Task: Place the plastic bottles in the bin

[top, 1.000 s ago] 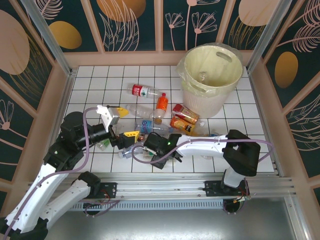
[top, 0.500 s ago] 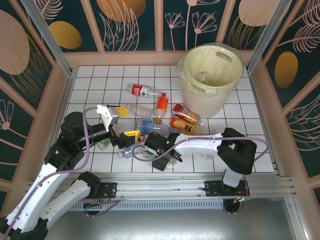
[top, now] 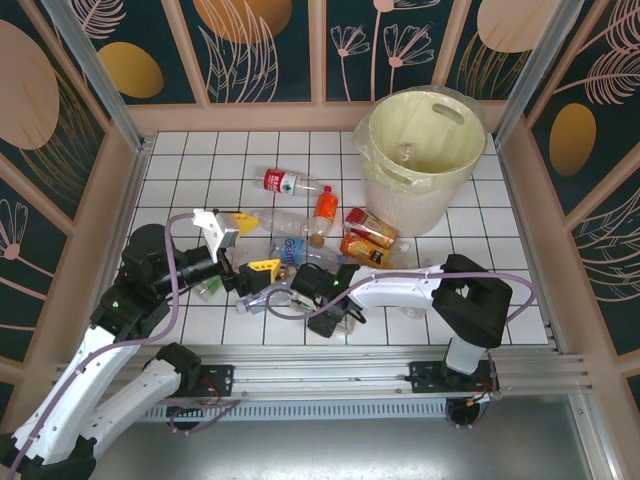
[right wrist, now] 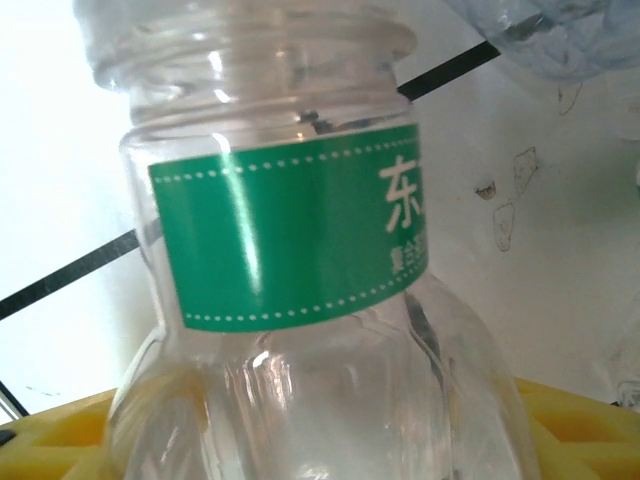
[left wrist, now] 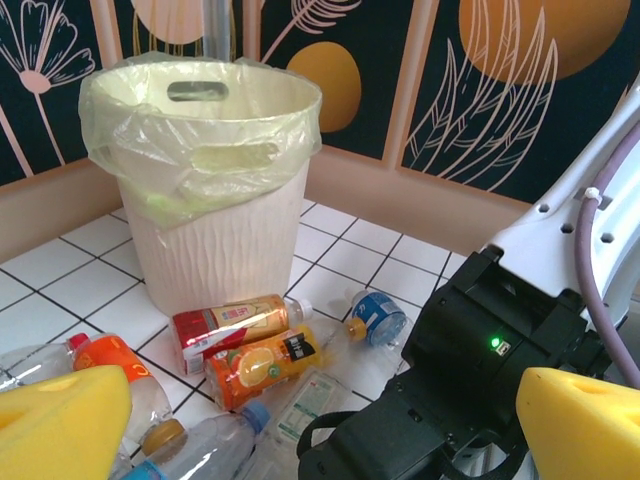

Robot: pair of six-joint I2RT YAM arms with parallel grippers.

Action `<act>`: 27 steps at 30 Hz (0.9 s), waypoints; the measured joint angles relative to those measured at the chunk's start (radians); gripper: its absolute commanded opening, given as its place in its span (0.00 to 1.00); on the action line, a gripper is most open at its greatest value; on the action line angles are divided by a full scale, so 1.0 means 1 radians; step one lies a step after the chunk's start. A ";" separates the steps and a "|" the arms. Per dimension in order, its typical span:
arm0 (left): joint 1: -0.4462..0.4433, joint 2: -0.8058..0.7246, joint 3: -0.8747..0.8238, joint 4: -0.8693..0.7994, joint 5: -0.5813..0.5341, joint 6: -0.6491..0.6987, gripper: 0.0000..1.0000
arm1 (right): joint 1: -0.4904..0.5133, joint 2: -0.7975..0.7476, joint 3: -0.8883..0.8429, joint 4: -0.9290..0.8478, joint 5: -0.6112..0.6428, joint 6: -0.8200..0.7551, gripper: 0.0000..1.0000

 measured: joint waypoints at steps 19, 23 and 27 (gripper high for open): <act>0.000 0.037 -0.024 0.181 0.047 -0.074 0.99 | -0.058 -0.230 -0.045 -0.020 -0.015 0.043 0.54; 0.000 0.070 -0.056 0.278 0.084 -0.113 0.99 | -0.103 -0.330 -0.070 -0.019 -0.037 0.070 0.54; 0.000 0.143 -0.056 0.340 0.127 -0.140 0.99 | -0.166 -0.447 -0.085 0.004 -0.074 0.097 0.54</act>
